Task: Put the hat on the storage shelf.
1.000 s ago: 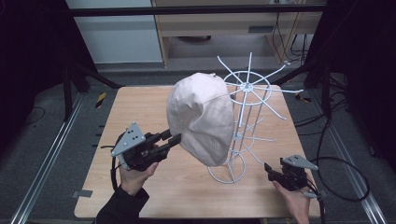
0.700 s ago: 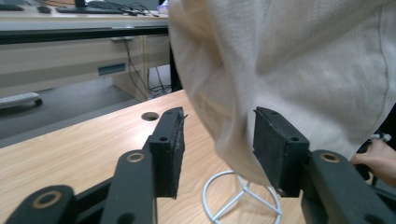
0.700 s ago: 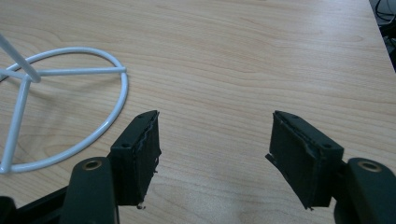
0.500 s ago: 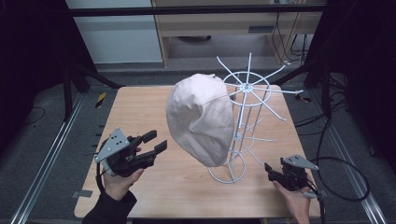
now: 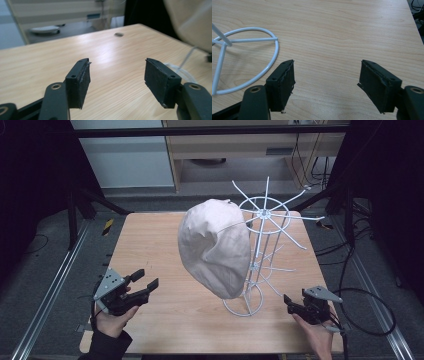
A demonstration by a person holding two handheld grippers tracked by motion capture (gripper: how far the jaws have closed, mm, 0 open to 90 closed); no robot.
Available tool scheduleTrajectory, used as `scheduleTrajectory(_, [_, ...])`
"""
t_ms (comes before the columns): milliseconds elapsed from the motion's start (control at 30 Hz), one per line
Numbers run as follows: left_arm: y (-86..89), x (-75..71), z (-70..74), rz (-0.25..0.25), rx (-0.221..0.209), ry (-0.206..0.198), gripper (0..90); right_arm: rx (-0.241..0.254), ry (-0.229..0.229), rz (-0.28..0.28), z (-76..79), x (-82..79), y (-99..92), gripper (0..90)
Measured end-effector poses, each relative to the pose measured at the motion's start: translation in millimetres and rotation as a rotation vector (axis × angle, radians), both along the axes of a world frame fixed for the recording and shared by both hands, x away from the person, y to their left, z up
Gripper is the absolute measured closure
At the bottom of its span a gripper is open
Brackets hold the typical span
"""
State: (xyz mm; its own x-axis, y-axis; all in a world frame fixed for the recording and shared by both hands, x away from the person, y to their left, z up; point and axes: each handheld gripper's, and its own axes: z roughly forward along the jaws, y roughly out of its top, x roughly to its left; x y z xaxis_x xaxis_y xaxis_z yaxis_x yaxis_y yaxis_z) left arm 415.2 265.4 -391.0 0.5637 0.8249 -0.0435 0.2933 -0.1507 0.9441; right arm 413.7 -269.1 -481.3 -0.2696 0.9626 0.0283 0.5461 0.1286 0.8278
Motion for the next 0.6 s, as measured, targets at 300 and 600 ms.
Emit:
scheduleTrajectory(300, [31.8, 13.8, -43.6, 0.146, 0.062, 0.087, 30.8, 0.000, -0.007, -0.001, -0.7, -0.4, -0.4, 23.7])
scheduleTrajectory(600, [54.3, 21.7, -68.5, 0.233, 0.042, 0.161, 27.7, 0.001, -0.008, -0.002, -1.7, 0.0, 0.0, 20.3])
